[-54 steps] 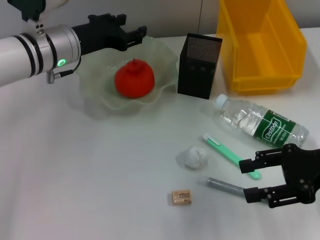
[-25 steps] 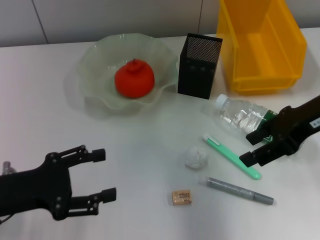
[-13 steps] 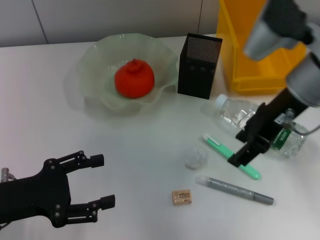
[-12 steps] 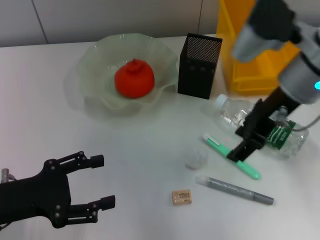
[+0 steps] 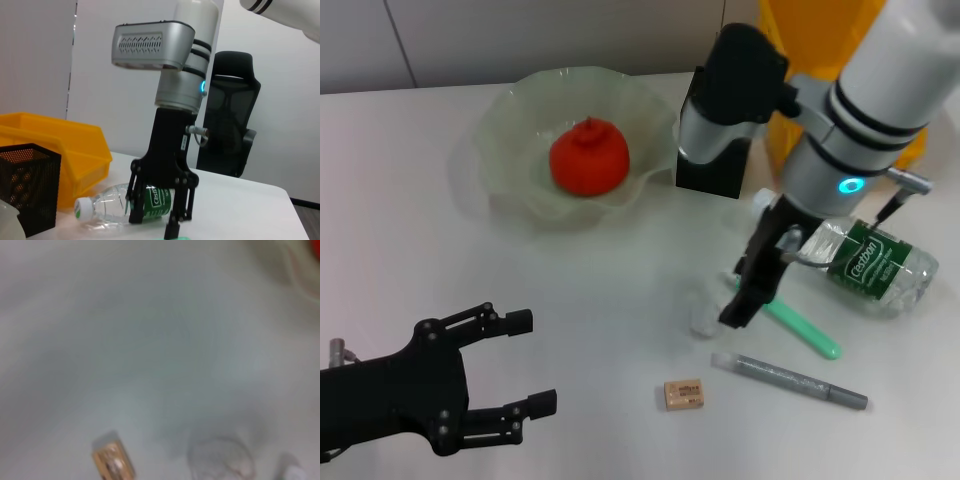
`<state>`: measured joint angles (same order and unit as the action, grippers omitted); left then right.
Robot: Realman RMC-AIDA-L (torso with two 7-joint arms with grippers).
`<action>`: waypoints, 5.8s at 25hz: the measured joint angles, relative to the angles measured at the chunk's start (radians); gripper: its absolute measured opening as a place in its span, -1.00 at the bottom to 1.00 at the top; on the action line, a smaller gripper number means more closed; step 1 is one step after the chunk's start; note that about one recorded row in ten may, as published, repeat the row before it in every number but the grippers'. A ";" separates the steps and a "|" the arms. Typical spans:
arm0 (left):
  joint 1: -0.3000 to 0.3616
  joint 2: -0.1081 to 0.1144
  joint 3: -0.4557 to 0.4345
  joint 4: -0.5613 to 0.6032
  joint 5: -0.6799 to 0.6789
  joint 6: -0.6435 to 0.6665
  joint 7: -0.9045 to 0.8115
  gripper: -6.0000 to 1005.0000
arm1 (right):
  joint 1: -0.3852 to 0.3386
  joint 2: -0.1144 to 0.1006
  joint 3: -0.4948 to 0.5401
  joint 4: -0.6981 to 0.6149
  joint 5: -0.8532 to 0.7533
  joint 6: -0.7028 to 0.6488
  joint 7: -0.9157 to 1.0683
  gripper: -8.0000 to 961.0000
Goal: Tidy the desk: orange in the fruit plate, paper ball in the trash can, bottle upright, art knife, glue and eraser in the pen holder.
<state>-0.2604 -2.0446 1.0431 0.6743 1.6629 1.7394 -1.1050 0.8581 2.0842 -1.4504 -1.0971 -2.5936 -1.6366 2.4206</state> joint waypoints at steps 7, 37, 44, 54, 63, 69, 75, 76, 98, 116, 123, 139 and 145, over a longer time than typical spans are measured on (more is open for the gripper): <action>0.006 0.005 0.001 -0.011 0.000 -0.003 0.006 0.71 | 0.031 0.000 -0.044 0.096 0.032 0.087 -0.014 0.43; 0.013 0.007 -0.001 -0.026 0.000 -0.008 0.012 0.71 | 0.064 -0.001 -0.107 0.150 0.047 0.121 0.011 -0.33; 0.009 0.004 -0.002 -0.027 0.000 -0.013 0.008 0.71 | 0.045 -0.002 -0.114 0.073 0.009 0.034 0.054 -0.27; 0.005 0.003 -0.002 -0.027 0.000 -0.021 0.014 0.71 | 0.041 0.001 -0.119 0.083 0.013 0.035 0.064 0.42; 0.005 0.002 -0.002 -0.027 0.000 -0.023 0.014 0.72 | 0.052 0.004 -0.182 0.113 0.009 0.062 0.105 0.42; 0.006 0.001 -0.002 -0.027 0.000 -0.023 0.014 0.71 | 0.053 0.004 -0.197 0.124 0.013 0.080 0.111 0.37; 0.007 0.001 -0.002 -0.027 0.000 -0.023 0.016 0.71 | 0.053 0.003 -0.195 0.120 0.015 0.081 0.106 0.05; 0.007 0.001 -0.002 -0.027 0.000 -0.023 0.016 0.71 | 0.052 0.002 -0.192 0.116 0.014 0.078 0.106 0.00; -0.004 -0.002 -0.003 -0.025 -0.002 -0.028 0.015 0.71 | -0.130 -0.019 0.259 -0.358 -0.320 0.080 -0.011 -0.25; 0.003 -0.002 -0.013 -0.026 -0.009 -0.019 0.010 0.71 | -0.241 -0.009 0.268 -0.227 -0.289 0.477 -0.084 0.14; 0.002 -0.004 -0.014 -0.025 -0.009 -0.019 0.006 0.71 | -0.245 -0.008 0.288 -0.258 -0.287 0.441 -0.077 0.51; -0.009 -0.008 -0.028 -0.005 -0.009 -0.011 0.014 0.71 | -0.022 -0.042 0.346 -0.266 -0.310 -0.271 0.098 0.66; -0.001 -0.008 -0.028 -0.004 -0.009 -0.009 0.015 0.71 | -0.014 -0.046 0.307 -0.147 -0.324 -0.167 0.082 0.66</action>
<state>-0.2609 -2.0525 1.0154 0.6702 1.6543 1.7304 -1.0895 0.8443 2.0386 -1.1434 -1.2444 -2.9176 -1.8036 2.5024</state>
